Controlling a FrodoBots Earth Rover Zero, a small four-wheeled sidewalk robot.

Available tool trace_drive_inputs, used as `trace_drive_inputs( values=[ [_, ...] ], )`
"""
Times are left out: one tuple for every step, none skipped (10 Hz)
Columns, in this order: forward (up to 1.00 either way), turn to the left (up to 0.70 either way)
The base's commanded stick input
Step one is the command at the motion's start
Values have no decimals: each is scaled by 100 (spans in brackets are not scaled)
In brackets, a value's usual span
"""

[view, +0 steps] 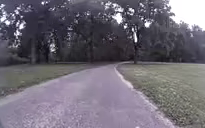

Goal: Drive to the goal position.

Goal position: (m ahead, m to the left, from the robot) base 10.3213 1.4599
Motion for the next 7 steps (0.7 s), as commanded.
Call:
trace_drive_inputs(
  values=[
    [70, 14],
    [70, 14],
    [70, 6],
    [70, 1],
    [70, 0],
    [70, 0],
    [70, 0]
  ],
)
